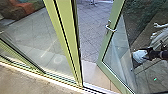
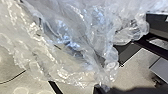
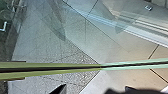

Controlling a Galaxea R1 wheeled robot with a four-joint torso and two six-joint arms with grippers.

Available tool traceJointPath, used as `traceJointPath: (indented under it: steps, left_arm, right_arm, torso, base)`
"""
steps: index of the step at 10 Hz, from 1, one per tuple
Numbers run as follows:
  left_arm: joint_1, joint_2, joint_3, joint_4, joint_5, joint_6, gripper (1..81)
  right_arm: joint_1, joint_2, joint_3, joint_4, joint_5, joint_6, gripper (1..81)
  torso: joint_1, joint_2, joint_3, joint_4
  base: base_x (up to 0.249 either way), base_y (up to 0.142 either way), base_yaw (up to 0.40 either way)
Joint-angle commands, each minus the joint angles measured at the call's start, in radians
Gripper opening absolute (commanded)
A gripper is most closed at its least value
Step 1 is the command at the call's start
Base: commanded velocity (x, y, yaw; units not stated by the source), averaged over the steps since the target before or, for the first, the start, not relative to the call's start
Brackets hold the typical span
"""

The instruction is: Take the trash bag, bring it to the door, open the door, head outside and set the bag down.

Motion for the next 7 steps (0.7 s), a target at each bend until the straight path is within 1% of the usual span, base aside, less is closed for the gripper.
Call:
traceJointPath:
  steps: [1, 4, 6, 7]
  left_arm:
    - [0.024, -0.008, 0.015, 0.000, 0.102, 0.002, 1.0]
    - [0.030, -0.010, 0.015, 0.000, 0.099, 0.004, 1.0]
    - [0.030, -0.010, 0.015, 0.000, 0.100, 0.004, 1.0]
    - [0.030, -0.008, 0.015, 0.000, 0.100, 0.004, 1.0]
  right_arm:
    - [0.134, -0.114, -0.024, 0.013, -0.011, 0.041, 81.1]
    - [0.086, -0.182, -0.028, 0.031, 0.061, 0.043, 81.1]
    - [0.057, -0.209, -0.033, 0.031, 0.080, 0.043, 81.1]
    - [0.049, -0.223, -0.037, 0.031, 0.100, 0.043, 81.1]
  torso:
    - [0.000, -0.001, 0.000, 0.000]
    - [0.000, -0.001, 0.000, 0.000]
    - [0.000, -0.001, 0.000, 0.000]
    - [0.000, -0.001, 0.000, 0.000]
  base:
    - [0.000, 0.000, 0.000]
    - [0.000, 0.000, 0.000]
    - [0.000, 0.000, 0.000]
    - [0.000, 0.000, 0.000]
